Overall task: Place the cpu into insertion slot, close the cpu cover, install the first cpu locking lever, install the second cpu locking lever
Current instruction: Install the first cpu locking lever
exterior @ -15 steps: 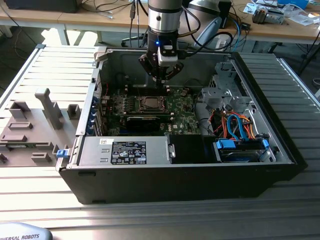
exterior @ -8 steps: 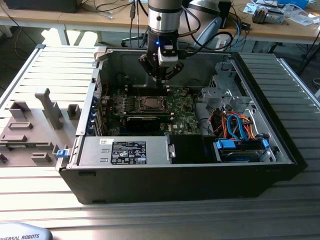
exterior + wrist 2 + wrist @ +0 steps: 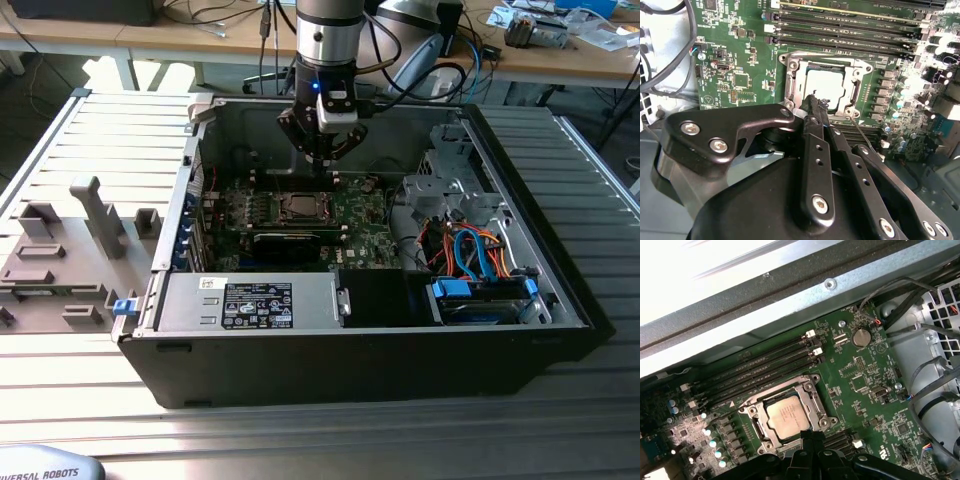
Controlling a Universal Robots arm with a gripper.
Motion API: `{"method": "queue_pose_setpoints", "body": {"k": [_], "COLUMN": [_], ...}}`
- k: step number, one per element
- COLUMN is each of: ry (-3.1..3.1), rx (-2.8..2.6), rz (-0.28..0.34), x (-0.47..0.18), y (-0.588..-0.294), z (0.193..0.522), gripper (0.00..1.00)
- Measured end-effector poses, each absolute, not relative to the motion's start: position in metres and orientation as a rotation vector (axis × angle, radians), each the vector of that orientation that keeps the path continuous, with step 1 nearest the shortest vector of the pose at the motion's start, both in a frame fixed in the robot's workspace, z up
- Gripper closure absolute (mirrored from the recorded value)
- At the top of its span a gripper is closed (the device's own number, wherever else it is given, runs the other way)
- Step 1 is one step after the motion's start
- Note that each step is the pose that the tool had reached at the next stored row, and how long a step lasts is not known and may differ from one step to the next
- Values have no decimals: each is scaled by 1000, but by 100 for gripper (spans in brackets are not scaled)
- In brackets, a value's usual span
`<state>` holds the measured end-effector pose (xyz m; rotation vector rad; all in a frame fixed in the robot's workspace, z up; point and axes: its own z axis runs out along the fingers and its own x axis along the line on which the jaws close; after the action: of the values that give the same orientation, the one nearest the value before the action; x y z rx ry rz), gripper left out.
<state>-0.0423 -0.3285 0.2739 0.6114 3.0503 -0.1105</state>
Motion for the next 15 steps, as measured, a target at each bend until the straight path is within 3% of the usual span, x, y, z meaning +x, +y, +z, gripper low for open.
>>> {"method": "queue_pose_setpoints", "body": {"k": [15], "ry": [3055], "rx": [581], "rz": [-110], "x": [-42], "y": [-329], "z": [274], "gripper": [89]}}
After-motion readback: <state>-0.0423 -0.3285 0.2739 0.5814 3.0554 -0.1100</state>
